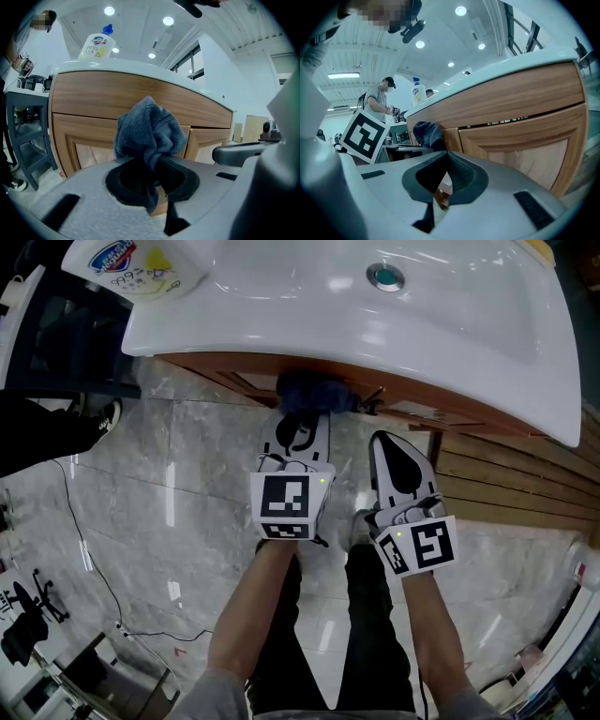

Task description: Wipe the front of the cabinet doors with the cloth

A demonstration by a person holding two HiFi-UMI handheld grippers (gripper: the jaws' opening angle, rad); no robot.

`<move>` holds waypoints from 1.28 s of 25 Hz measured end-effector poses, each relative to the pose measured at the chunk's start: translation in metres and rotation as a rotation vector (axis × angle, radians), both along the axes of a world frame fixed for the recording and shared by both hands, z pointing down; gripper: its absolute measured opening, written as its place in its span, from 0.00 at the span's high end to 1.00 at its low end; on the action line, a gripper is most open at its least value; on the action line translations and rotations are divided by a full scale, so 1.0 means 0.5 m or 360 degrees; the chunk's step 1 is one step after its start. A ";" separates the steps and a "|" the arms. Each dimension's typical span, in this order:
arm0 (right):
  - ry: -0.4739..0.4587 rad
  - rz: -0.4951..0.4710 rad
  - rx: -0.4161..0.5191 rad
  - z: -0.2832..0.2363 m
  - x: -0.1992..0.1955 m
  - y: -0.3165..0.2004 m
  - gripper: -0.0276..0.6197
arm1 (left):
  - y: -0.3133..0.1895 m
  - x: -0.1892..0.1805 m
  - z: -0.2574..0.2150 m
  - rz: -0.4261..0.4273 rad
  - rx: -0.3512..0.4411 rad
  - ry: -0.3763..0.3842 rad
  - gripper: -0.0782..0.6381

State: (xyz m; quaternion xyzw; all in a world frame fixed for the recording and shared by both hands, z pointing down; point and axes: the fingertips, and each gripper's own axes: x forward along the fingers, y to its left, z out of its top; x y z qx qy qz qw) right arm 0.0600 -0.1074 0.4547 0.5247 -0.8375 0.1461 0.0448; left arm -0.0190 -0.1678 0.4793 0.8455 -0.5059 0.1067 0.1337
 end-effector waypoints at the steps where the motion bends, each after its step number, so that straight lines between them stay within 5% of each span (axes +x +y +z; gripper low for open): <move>1: 0.0002 0.0005 0.0001 0.000 -0.009 0.000 0.94 | -0.004 -0.014 0.004 -0.0009 -0.0009 0.0006 0.81; 14: 0.0027 0.0066 0.0012 0.005 -0.100 -0.018 0.94 | -0.035 -0.106 0.021 0.0051 0.0001 -0.0005 0.81; 32: -0.0014 0.0052 -0.0002 0.012 -0.180 -0.024 0.94 | -0.071 -0.321 0.035 -0.0260 -0.0069 -0.0030 0.81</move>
